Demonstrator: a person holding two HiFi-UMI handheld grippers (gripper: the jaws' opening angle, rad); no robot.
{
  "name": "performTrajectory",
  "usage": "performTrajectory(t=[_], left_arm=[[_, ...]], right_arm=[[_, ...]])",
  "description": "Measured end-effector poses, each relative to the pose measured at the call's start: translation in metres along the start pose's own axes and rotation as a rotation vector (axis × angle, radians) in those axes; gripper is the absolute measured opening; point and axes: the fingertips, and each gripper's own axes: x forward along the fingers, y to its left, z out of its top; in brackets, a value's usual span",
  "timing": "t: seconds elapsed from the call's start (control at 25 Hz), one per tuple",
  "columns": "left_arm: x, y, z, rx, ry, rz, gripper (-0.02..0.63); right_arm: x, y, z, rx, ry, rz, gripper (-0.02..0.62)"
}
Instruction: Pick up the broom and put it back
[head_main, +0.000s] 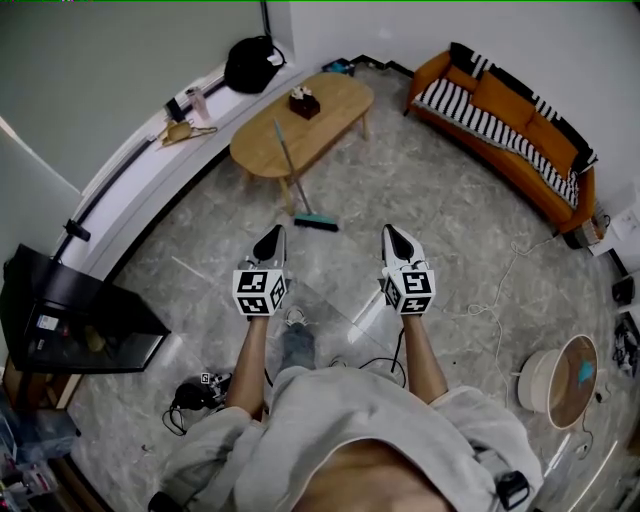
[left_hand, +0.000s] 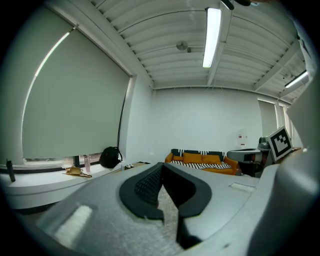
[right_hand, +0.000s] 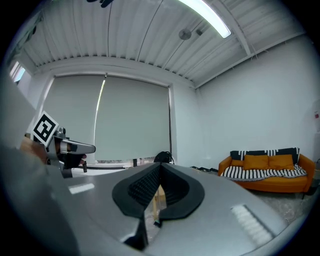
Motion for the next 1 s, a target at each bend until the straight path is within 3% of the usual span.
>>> performTrajectory(t=[0.44, 1.0], left_arm=[[0.104, 0.070, 0.037, 0.006, -0.020, -0.095, 0.002], [0.184, 0.171, 0.066, -0.004, -0.036, -0.140, 0.001]], right_arm=[[0.103, -0.020, 0.022, -0.015, 0.012, -0.071, 0.002], [0.220, -0.004, 0.045, -0.042, 0.015, -0.127, 0.002]])
